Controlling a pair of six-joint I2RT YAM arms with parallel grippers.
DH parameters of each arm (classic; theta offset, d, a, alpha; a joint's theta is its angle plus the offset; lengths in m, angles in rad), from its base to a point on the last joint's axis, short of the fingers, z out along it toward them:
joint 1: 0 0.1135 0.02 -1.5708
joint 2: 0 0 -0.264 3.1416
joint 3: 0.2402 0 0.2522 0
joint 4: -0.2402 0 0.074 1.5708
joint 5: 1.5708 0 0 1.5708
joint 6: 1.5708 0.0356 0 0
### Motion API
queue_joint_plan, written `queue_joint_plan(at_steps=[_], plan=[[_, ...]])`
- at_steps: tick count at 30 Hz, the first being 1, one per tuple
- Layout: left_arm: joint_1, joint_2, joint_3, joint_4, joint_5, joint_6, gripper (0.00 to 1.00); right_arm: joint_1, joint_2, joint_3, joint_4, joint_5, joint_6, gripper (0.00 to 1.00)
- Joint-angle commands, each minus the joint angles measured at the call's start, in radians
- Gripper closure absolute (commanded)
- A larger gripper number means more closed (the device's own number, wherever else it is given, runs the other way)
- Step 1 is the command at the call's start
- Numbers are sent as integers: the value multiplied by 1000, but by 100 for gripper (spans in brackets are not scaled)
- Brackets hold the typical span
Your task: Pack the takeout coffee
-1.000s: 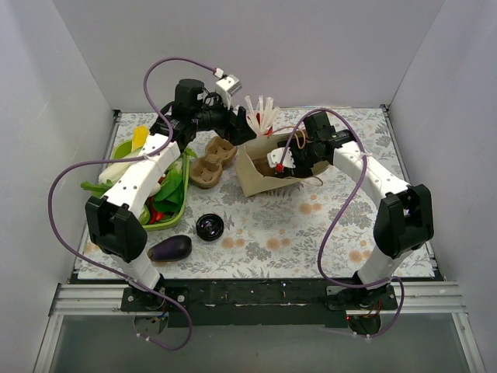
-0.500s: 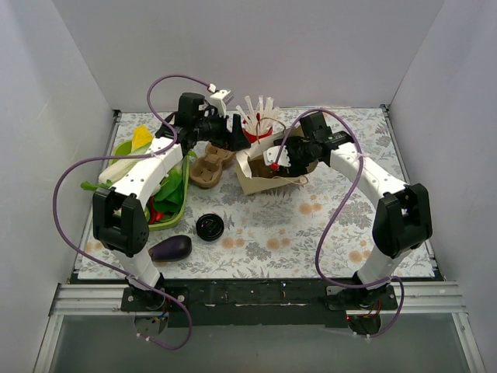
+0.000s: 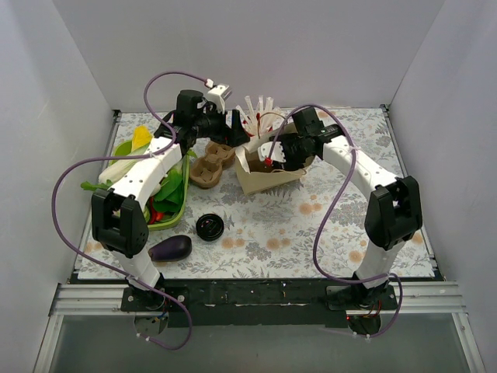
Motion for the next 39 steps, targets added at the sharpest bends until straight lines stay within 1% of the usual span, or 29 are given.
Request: queue_joint_plan(at_steps=[1, 4, 7, 21, 23, 27, 30, 31, 32, 34, 35, 38, 39], plan=[[-2, -60, 44, 7, -7, 31, 22, 10, 106, 64, -158, 31, 3, 99], [-2, -62, 58, 7, -3, 37, 22, 10, 172, 147, -242, 57, 14, 99], [-3, -62, 61, 8, -1, 37, 22, 8, 212, 184, -275, 83, 33, 99], [-9, -74, 46, 11, 13, 62, 21, 11, 222, 186, -335, 80, 72, 99], [-12, -64, 41, 17, 19, 64, 22, 13, 222, 184, -336, 77, 83, 99], [-16, -57, 31, 31, 42, 79, 26, 18, 205, 181, -321, 71, 103, 99], [-27, -54, 31, 33, 75, 103, 39, 19, 191, 177, -313, 85, 123, 99], [-30, -53, 32, 31, 86, 105, 50, 21, 180, 172, -319, 90, 129, 99], [-32, -48, 34, 31, 103, 106, 58, 22, 174, 170, -324, 93, 137, 99], [-36, -47, 34, 28, 149, 110, 68, 28, 151, 170, -339, 99, 166, 99], [-42, -50, 31, 27, 163, 111, 79, 30, 142, 166, -353, 97, 175, 99], [-52, -50, 14, 27, 206, 108, 100, 42, 99, 129, -382, 103, 214, 99], [-52, -45, 14, 27, 217, 105, 100, 51, 84, 109, -379, 103, 223, 99]])
